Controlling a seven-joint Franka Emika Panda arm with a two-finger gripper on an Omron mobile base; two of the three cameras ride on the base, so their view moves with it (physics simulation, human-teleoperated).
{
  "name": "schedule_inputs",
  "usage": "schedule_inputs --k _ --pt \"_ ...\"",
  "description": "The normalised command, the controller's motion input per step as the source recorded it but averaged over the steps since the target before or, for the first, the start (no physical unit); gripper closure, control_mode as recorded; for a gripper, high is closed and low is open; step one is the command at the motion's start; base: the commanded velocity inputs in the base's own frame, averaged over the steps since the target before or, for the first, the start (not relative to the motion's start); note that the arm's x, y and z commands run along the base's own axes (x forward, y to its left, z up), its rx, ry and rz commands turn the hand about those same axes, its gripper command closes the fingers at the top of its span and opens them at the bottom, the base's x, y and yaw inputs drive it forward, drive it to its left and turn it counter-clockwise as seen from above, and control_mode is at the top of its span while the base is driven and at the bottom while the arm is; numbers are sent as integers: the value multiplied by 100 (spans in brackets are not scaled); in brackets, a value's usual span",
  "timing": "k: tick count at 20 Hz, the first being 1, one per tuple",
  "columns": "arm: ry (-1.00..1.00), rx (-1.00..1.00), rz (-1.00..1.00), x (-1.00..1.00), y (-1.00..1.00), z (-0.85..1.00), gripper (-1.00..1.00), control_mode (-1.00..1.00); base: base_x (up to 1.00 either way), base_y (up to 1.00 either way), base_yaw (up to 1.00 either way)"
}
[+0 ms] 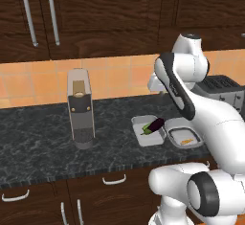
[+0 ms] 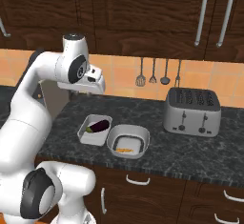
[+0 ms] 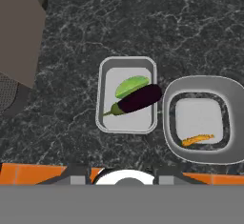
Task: Take the meat container that has the shrimp and place it on the second highest rack of the freezer. Then take the vegetable container that has the lemon wedge and eggplant and place it on the highest rack of the freezer.
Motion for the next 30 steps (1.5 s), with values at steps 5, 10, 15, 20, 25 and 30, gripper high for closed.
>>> schedule_inputs --k 5,10,15,20,25,30 --pt "5 2 -3 -18 -31 -42 -100 -100 0 0 0" --pt "21 22 -49 -1 -93 -97 -100 -100 0 0 0" --pt "31 7 -59 14 -66 -63 -100 -100 0 0 0" --pt "28 10 -41 5 -89 -61 -100 -100 0 0 0" --pt "21 9 -8 6 -40 -54 -100 -100 0 0 0" --pt "11 0 -20 6 -1 -79 -100 -100 0 0 0"
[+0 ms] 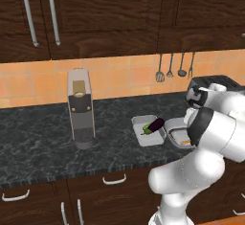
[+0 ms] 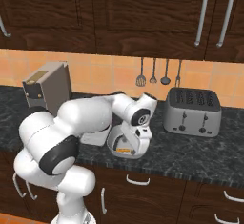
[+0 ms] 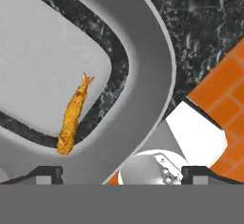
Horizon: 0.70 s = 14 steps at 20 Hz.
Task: Take the meat container that has the shrimp and place it on the second highest rack of the freezer. Then take the vegetable container that has the lemon wedge and eggplant and place it on the highest rack of the freezer.
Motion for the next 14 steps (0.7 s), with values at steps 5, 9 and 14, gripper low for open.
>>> schedule_inputs --k 5,9,14 --pt "3 0 -27 11 0 -50 -100 -100 0 0 0" --pt "0 0 -23 22 0 -40 -100 -100 0 0 0" --pt "-2 0 -12 14 -1 -36 -100 -100 0 0 0"
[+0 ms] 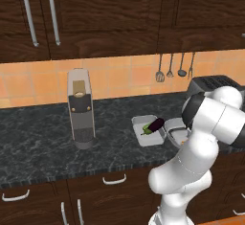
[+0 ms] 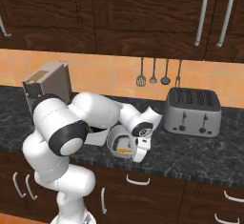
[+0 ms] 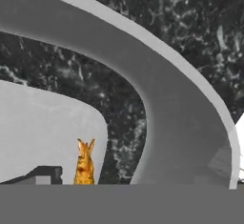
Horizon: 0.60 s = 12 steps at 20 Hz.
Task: Take the meat container that has the shrimp and place it on the second highest rack of the freezer. Then take the vegetable container that has the lemon wedge and eggplant and place it on the highest rack of the freezer.
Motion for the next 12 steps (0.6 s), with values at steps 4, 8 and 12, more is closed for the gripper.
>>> schedule_inputs --k 4,8,12 --pt "-8 0 -3 3 -1 -33 -100 -100 0 0 0" --pt "-8 0 0 0 0 -39 100 -100 0 0 0" --pt "-2 -1 0 0 0 -38 100 -100 0 0 0"
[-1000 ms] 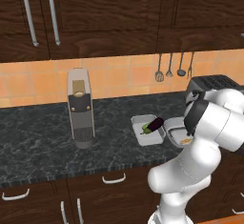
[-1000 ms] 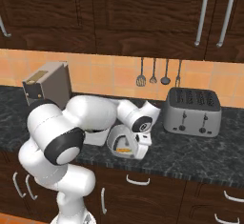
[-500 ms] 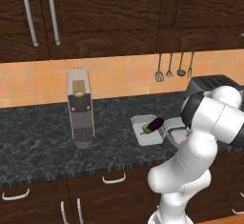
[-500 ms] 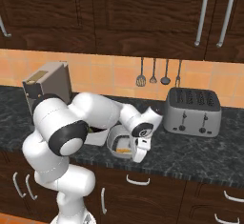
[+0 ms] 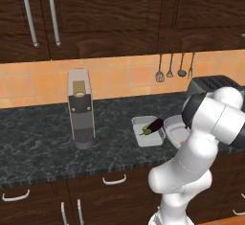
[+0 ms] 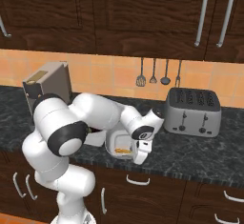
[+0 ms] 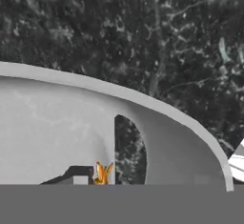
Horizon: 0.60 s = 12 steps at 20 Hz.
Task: Take the meat container that has the shrimp and place it on the second highest rack of the freezer. Then take the vegetable container that has the lemon wedge and eggplant and place it on the highest rack of the freezer.
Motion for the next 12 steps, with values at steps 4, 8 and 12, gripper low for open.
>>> schedule_inputs --k 4,8,12 --pt "0 0 0 0 0 -25 100 -100 0 0 0" --pt "0 0 0 0 -9 -3 100 -100 0 0 0" --pt "0 0 0 0 -18 2 100 -100 0 0 0"
